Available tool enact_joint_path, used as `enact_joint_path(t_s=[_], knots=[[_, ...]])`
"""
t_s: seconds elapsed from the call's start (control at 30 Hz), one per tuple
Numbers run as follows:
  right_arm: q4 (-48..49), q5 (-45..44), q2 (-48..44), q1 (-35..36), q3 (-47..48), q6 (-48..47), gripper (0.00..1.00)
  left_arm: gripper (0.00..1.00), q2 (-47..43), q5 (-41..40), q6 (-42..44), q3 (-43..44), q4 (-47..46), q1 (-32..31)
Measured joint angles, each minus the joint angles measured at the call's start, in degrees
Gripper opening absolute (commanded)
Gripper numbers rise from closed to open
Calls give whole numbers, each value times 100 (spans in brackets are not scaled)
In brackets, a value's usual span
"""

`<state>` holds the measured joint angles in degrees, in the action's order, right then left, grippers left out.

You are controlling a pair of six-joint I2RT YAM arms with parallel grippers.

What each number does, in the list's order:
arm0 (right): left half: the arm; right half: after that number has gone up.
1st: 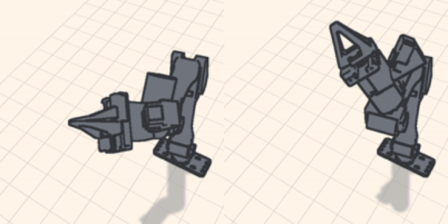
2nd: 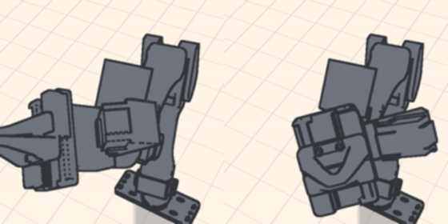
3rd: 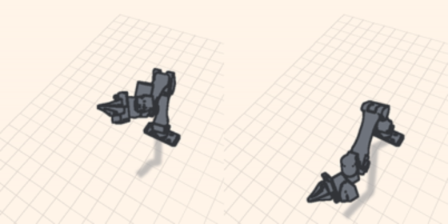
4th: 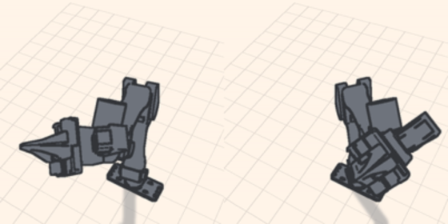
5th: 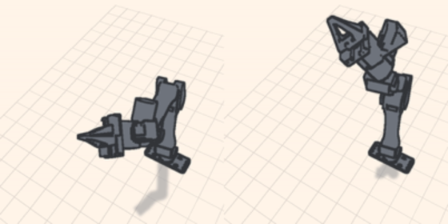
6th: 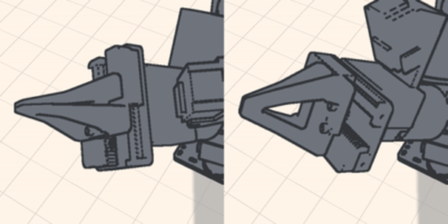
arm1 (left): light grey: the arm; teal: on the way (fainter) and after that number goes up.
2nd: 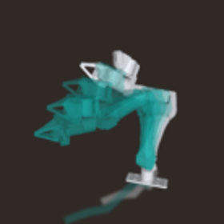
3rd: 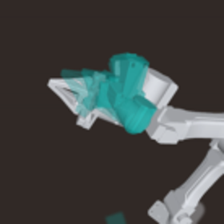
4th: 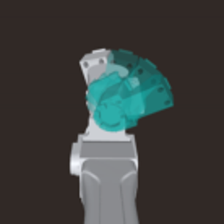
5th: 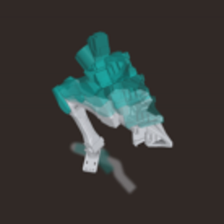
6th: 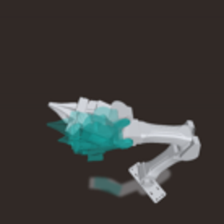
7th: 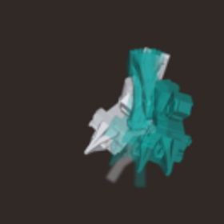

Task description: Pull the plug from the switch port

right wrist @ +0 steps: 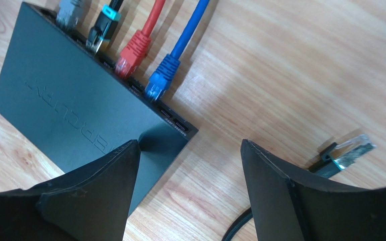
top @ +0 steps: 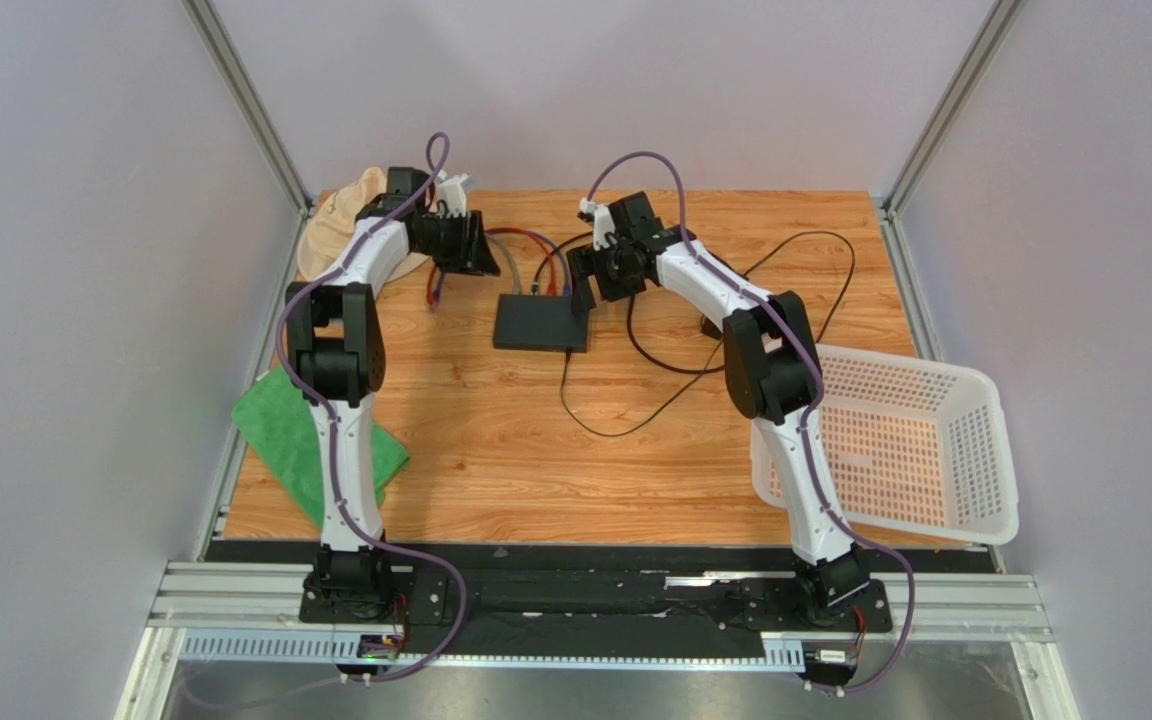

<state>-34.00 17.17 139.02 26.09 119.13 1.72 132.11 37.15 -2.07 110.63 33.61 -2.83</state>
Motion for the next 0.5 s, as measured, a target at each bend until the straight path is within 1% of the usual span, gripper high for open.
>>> enact_joint_path(t_s=[0.17,0.33,0.5], knots=[[-168,339,-4,-2,-63,-223,84,51,284,37,-57,485,114,-28],[-560,774,-105,-2,-173,-820,87,51,417,179,-229,463,151,-79],[-914,994,-415,31,-605,-1257,86,48,426,350,-319,323,184,-186]])
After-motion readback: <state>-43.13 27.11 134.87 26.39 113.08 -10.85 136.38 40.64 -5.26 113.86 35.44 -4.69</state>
